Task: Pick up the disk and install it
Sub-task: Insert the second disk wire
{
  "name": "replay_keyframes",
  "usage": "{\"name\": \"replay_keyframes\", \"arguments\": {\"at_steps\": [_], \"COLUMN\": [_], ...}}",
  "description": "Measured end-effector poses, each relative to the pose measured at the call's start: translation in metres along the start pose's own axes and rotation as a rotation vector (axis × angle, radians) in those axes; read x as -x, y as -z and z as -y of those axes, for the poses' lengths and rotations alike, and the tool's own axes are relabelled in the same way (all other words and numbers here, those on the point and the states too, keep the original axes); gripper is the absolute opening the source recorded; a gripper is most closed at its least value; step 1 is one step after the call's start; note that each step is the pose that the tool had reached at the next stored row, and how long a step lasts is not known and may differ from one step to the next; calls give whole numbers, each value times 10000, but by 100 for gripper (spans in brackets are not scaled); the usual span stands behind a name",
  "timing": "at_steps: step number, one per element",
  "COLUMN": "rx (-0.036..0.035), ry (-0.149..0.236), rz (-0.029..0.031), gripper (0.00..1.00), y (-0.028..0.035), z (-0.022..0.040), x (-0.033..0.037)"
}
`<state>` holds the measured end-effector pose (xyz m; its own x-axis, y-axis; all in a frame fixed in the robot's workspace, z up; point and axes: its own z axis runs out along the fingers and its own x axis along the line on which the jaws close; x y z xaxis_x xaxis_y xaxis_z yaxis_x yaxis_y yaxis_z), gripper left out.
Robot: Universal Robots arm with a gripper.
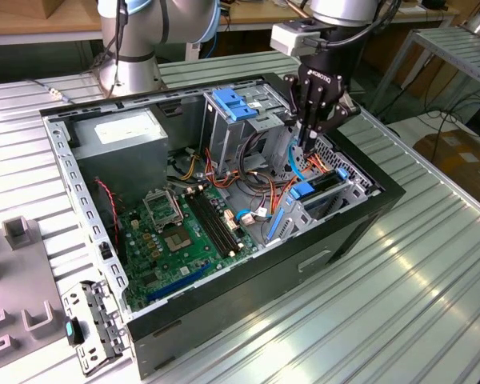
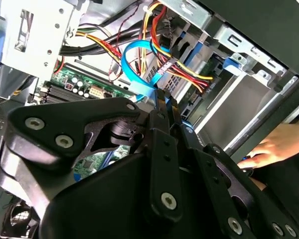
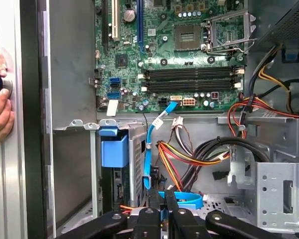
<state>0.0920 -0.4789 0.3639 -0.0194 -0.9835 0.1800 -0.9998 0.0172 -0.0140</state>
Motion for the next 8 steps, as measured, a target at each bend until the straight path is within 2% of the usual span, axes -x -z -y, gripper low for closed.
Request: {"name": "replay_keyframes", "arguments": {"at_steps": [2, 8], "rx": [-3, -4], "ry": [-1, -2], "rz": [7, 8], "gripper": [16, 16], "y": [-3, -4], "z": [-2, -2], "x": [-21, -24]}}
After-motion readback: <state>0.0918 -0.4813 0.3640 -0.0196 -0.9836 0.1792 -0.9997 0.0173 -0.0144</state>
